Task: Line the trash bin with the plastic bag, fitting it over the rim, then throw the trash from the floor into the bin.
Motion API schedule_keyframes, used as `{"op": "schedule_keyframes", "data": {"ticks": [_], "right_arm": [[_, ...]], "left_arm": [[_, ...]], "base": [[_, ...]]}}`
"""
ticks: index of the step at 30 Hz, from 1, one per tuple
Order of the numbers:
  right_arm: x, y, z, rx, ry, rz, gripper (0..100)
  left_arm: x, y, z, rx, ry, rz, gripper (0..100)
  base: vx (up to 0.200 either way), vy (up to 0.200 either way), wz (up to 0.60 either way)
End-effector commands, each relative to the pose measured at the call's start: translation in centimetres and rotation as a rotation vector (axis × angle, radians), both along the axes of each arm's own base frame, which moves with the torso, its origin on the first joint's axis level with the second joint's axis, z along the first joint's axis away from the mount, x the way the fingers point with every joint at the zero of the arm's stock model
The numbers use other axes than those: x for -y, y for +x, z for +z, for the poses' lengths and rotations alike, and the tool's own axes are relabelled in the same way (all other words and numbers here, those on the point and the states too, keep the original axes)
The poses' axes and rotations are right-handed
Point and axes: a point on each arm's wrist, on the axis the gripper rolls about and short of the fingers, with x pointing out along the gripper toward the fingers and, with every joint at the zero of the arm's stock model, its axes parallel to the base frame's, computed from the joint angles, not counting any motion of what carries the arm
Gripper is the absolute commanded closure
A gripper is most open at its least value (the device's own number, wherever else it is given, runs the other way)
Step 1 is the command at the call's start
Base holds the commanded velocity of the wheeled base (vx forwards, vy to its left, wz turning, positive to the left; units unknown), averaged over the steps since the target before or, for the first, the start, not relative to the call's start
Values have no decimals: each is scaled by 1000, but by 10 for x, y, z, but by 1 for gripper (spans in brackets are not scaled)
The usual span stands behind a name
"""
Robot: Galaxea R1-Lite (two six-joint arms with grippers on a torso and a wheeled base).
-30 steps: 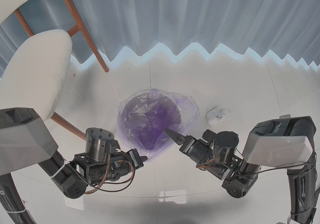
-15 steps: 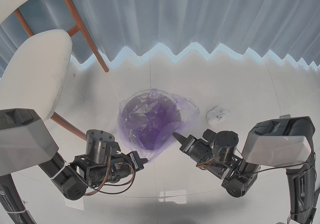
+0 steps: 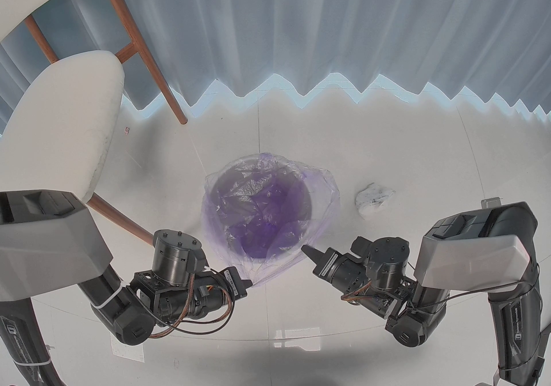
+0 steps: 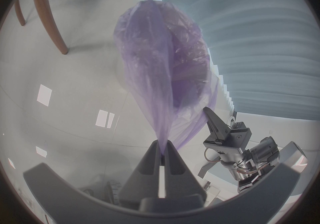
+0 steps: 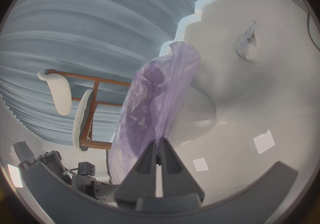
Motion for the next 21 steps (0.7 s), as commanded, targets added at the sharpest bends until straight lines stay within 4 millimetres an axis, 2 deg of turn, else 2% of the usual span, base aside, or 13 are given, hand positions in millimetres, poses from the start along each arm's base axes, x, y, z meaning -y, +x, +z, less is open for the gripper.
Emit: {"op": "schedule_keyframes", "data": {"ticks": [1,8,11,15,21], "right_arm": [[2,-4,-8,-21,-11,5,100],[2,-5,-21,-54,-28,7,100],[2,-4,-38,-87,-48,7,100],[2,-2,-51,-105,-58,1,100],[6,6,-54,-99,-53,-17,100]], "left_arm": [[0,3,-18,-49,27,4,100],[-5,7,-30,-80,45,25,100],[-8,9,-38,-105,51,27,100],[-10,16,-44,-113,54,41,100],[-16,25,-50,-120,52,72,100]], "base": [[0,0,0],[0,0,0],[0,0,0],[0,0,0],[0,0,0]]}}
